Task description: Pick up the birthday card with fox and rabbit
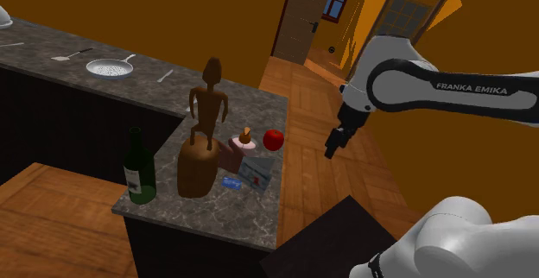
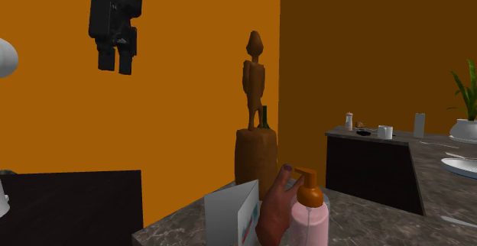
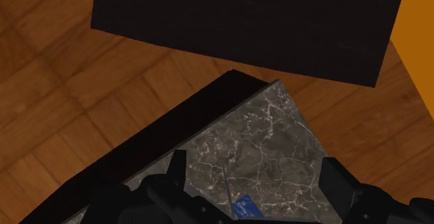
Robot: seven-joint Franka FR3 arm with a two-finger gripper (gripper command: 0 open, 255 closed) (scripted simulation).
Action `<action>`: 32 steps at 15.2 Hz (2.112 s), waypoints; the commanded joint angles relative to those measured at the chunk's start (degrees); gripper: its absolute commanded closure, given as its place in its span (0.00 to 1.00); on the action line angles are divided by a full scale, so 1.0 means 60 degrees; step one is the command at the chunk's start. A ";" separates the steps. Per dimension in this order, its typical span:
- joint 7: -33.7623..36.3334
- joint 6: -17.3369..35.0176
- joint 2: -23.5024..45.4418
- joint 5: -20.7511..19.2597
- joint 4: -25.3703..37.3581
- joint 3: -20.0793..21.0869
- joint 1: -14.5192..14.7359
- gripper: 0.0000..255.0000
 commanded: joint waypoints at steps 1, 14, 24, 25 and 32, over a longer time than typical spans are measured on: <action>-0.0087 0.1009 0.0474 -0.0009 -0.0331 0.0008 0.0086 0.00; -0.0654 0.6632 0.5312 0.0021 -0.0032 0.0111 0.0610 0.00; -0.0884 0.9536 0.9410 -0.0157 0.1998 0.0303 0.0865 0.00; -0.0883 0.9643 0.9616 -0.0183 0.2140 0.0308 0.0879 0.00; -0.0846 1.0409 1.0587 -0.0197 0.2345 0.0293 0.0890 0.00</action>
